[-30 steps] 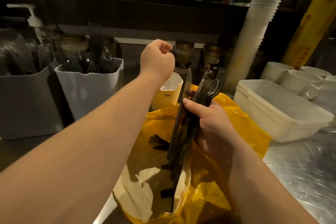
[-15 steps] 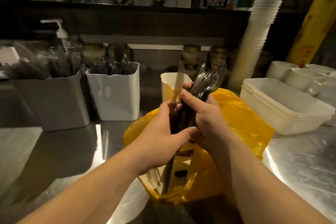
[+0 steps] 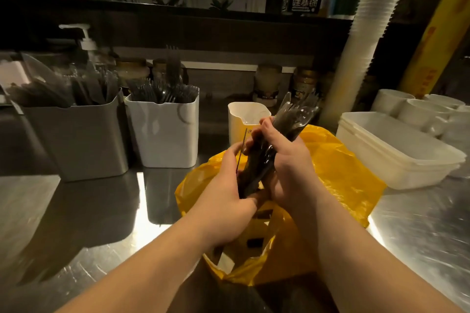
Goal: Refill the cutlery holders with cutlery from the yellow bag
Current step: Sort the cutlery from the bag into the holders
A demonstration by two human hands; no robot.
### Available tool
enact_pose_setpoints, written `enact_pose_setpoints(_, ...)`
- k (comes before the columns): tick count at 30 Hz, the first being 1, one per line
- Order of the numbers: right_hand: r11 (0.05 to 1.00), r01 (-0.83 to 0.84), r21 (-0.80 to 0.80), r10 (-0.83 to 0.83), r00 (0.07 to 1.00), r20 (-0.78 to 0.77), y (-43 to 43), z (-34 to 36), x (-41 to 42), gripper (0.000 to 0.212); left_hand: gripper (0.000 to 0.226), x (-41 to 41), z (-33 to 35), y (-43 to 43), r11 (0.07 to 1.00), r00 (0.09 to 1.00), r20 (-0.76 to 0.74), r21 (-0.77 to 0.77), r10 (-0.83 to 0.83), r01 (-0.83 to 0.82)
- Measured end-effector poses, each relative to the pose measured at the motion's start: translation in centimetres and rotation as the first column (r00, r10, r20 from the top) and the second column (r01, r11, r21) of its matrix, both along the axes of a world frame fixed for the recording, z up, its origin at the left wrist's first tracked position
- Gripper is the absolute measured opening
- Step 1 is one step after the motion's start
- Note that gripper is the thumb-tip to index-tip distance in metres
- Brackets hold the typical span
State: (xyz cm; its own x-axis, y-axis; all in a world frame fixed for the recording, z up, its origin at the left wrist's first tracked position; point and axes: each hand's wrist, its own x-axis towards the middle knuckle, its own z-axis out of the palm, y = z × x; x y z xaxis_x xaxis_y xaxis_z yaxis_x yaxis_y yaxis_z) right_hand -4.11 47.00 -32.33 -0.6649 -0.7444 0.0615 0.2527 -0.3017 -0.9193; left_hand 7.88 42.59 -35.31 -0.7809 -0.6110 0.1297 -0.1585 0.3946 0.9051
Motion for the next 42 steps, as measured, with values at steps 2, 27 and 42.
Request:
enact_pose_setpoints(2, 0.999, 0.010, -0.037, -0.010, 1.000, -0.016, 0.2, 0.3, 0.1, 0.017, 0.070, -0.3, -0.3, 0.2, 0.997, 0.997, 0.008, 0.015, 0.076, -0.076)
enact_pose_setpoints(27, 0.982, 0.045, 0.182, -0.060, 0.995, 0.076, 0.0, -0.1, -1.1, 0.036, 0.042, -0.8, -0.5, -1.1, 0.993, 0.983, 0.168, 0.084, 0.072, -0.087)
enact_pose_setpoints(42, 0.969, 0.171, 0.176, -0.144, 0.978, -0.153, -0.4, -0.6, -0.5, 0.004, 0.060, 0.4, 0.4, -1.5, 0.808, 0.985, -0.012, 0.571, -0.169, 0.146)
